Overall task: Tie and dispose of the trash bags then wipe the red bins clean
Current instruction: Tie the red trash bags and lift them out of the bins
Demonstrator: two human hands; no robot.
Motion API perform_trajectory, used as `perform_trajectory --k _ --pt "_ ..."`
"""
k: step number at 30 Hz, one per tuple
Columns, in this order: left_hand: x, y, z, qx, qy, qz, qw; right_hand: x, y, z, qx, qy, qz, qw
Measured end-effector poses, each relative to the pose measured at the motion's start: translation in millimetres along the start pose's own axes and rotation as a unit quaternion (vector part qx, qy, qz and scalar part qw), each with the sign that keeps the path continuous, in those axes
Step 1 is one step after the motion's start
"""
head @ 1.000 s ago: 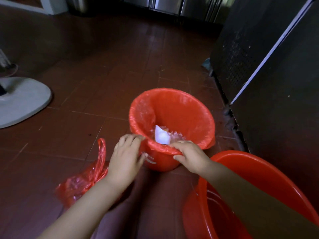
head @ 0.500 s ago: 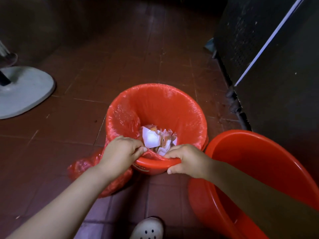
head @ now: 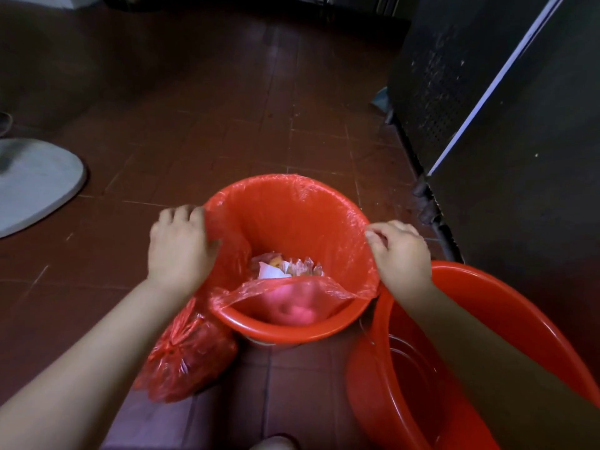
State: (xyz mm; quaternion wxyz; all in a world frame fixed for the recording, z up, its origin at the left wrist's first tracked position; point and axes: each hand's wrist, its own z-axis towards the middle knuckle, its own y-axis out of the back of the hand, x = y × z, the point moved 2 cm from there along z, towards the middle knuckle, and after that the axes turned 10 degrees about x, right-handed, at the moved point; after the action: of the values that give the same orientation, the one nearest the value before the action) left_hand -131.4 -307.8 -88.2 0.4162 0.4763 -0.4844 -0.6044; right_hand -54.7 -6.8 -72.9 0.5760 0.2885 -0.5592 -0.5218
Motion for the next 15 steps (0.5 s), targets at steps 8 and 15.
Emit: perform_trajectory --k 8,15 --pt "4.3 -3.8 8.9 -0.041 -0.020 0.019 0.999 -18.2 -9.6 5.8 0.091 -0.082 -0.210 0.970" --pt "-48.1 -10.0 -22.8 -0.073 -0.212 0.058 0.973 18.4 -17.7 3.2 0.033 0.048 -0.146 0.988"
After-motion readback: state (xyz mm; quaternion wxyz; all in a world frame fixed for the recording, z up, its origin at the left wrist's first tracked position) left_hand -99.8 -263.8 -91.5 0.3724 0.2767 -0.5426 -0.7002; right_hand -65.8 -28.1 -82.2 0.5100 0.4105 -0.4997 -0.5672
